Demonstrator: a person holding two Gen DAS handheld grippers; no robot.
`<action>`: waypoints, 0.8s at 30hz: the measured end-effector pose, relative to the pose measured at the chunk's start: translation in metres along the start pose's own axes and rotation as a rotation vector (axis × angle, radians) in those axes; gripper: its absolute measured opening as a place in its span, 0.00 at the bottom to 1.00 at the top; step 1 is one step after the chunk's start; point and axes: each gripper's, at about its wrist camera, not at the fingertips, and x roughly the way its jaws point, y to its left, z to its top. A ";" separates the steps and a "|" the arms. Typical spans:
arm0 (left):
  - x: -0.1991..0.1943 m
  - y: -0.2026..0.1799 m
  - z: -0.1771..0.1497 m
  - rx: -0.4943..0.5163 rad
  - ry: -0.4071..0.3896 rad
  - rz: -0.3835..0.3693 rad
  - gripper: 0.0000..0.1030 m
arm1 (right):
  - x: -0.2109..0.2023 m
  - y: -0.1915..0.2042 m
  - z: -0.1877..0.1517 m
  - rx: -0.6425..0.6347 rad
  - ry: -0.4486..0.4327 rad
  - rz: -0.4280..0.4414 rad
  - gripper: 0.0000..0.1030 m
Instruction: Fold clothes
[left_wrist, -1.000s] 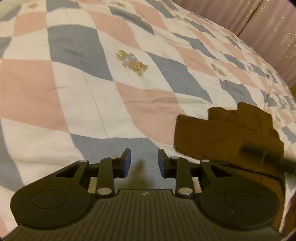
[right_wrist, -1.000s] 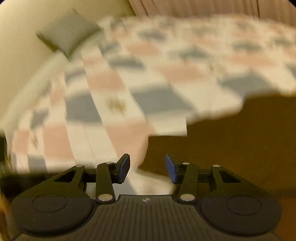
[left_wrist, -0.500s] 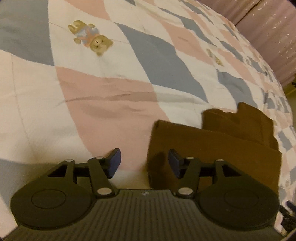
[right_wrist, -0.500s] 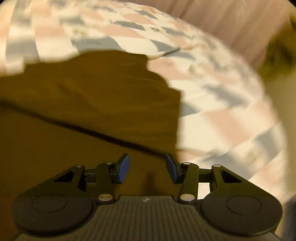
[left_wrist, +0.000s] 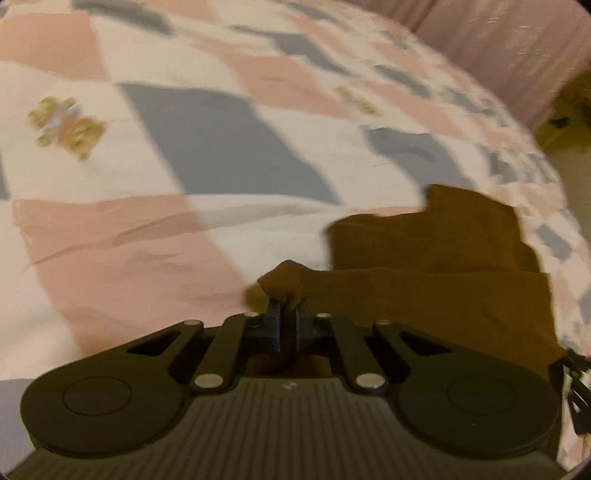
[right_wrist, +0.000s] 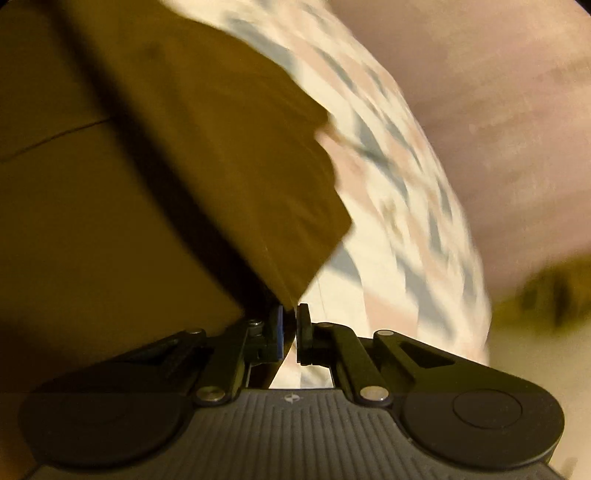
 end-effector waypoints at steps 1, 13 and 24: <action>-0.001 -0.006 -0.001 0.023 -0.004 -0.005 0.04 | 0.003 -0.006 -0.003 0.064 0.021 0.013 0.03; 0.000 -0.003 -0.008 0.011 0.047 0.053 0.18 | -0.021 -0.020 -0.017 0.184 0.082 0.039 0.37; -0.017 0.039 -0.011 -0.227 0.046 -0.044 0.42 | -0.056 -0.005 0.023 0.414 0.040 0.187 0.35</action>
